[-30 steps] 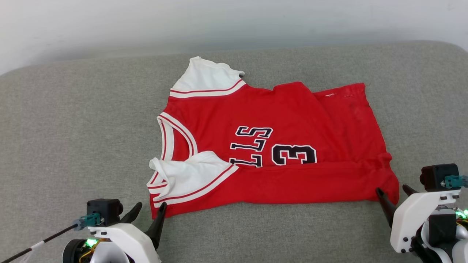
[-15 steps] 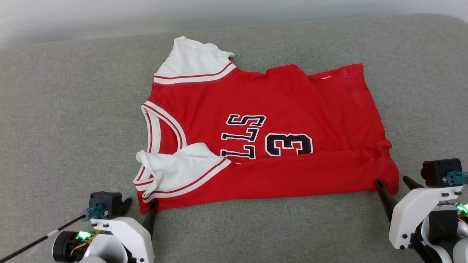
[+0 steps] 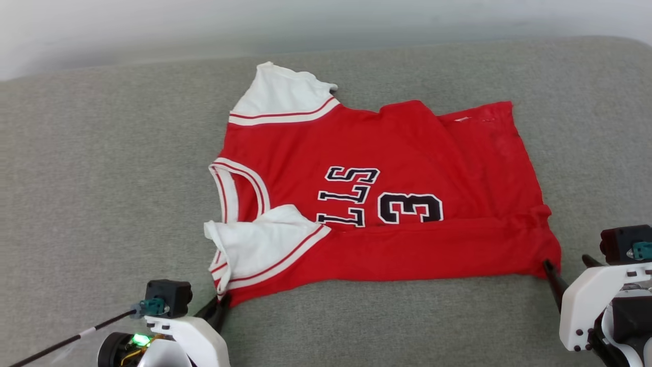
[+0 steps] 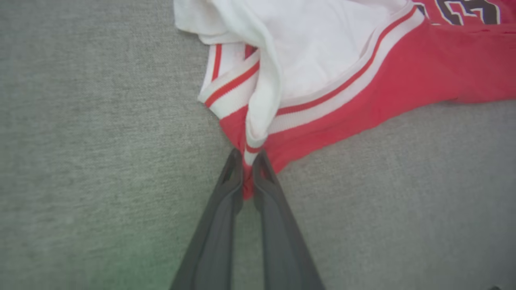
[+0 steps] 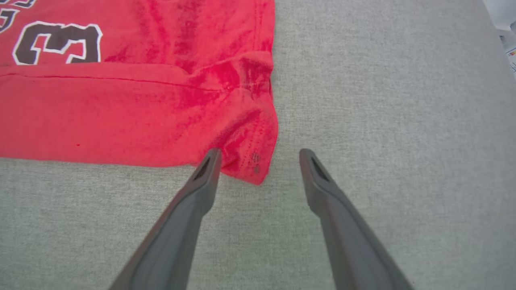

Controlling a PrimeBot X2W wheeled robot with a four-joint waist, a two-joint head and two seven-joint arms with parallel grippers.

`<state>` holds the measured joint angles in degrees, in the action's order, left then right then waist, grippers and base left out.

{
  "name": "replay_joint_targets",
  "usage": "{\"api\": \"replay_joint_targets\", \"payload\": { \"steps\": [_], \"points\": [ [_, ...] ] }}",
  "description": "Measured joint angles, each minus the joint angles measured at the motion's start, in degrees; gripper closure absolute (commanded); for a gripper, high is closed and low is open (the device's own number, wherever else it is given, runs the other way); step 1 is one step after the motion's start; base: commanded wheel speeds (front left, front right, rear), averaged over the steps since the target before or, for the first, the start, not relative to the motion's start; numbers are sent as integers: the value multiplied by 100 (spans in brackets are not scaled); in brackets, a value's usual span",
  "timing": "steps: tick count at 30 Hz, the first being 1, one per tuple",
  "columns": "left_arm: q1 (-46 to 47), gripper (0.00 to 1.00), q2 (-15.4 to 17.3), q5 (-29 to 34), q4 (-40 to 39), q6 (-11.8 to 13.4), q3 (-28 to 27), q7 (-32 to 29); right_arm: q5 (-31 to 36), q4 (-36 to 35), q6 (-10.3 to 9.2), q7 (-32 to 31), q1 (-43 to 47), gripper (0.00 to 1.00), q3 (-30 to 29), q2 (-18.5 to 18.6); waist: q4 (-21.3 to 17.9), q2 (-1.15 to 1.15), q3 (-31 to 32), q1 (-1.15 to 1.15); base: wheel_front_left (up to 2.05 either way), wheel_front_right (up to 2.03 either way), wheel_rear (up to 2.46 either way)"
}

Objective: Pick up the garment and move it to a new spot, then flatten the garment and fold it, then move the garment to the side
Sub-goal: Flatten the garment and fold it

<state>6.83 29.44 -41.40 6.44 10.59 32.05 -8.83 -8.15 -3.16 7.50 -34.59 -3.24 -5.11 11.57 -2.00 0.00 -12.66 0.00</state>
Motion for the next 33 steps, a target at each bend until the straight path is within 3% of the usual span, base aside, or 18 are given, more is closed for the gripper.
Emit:
{"api": "replay_joint_targets", "payload": {
  "steps": [10,19,20,21,22,33],
  "points": [
    [-191,100,244,49,-1006,132,-49,-8,318,895,0,-16,-242,0,-89,34,318,0,-11,0,0,0,0],
    [-192,100,363,89,-1339,165,-41,-64,256,1372,-1,118,-477,0,-170,-57,522,0,-232,0,0,0,0],
    [-192,100,366,88,-1350,153,-26,-66,255,1407,-1,123,-496,8,-152,-43,535,0,-257,0,0,0,0],
    [-192,100,366,87,-1351,151,-16,-68,255,1436,-2,125,-503,76,-102,-8,546,0,-276,0,0,0,0],
    [-192,100,368,81,-1346,143,-11,-82,261,1466,-2,143,-508,100,-64,42,555,0,-291,0,0,0,0],
    [-436,100,501,87,-1125,108,146,-209,315,1642,7,272,-375,100,-248,49,470,0,54,0,0,0,0]
  ]
}}
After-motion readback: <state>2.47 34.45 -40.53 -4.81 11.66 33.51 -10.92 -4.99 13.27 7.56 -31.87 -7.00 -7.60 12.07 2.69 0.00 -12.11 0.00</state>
